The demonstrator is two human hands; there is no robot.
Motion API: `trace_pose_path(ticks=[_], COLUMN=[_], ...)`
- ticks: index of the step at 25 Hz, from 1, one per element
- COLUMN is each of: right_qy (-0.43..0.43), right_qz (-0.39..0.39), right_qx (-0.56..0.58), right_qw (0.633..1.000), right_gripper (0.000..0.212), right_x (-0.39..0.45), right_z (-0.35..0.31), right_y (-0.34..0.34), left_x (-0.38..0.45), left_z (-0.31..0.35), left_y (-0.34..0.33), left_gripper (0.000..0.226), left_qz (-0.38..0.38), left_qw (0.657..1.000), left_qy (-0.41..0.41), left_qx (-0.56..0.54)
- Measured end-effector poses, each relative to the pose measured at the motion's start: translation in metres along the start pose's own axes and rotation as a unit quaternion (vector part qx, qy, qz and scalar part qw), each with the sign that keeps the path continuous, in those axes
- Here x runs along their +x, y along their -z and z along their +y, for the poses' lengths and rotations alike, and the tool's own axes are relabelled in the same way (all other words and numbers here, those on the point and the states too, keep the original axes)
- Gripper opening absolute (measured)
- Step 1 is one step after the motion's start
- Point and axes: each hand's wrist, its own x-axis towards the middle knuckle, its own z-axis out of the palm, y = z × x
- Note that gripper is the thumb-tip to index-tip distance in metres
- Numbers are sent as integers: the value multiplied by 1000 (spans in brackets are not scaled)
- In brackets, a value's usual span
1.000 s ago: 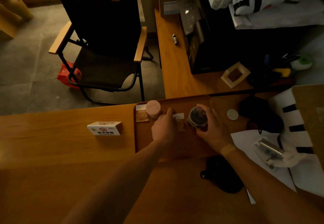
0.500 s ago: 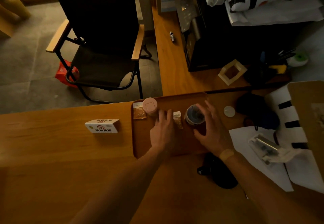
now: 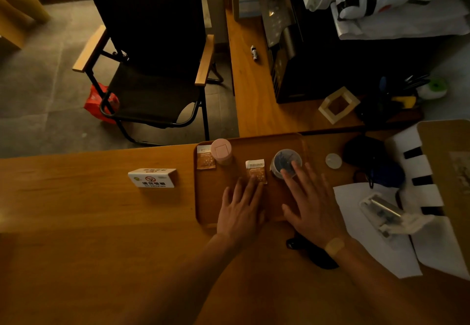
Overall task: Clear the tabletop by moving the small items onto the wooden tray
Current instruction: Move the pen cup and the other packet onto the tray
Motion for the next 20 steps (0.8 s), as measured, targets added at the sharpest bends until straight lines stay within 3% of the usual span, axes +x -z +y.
trace_pose_path(ticks=[20], right_qy=[-47], right_qz=[-28], right_qx=[-38], right_qw=[998], right_gripper=[81], right_x=[51], right_z=[5], right_y=[9], left_x=[40], left_z=[-6], left_y=[27], left_gripper=[71], left_qz=[-16], left_qw=[999], left_qy=[36], left_qx=[-4])
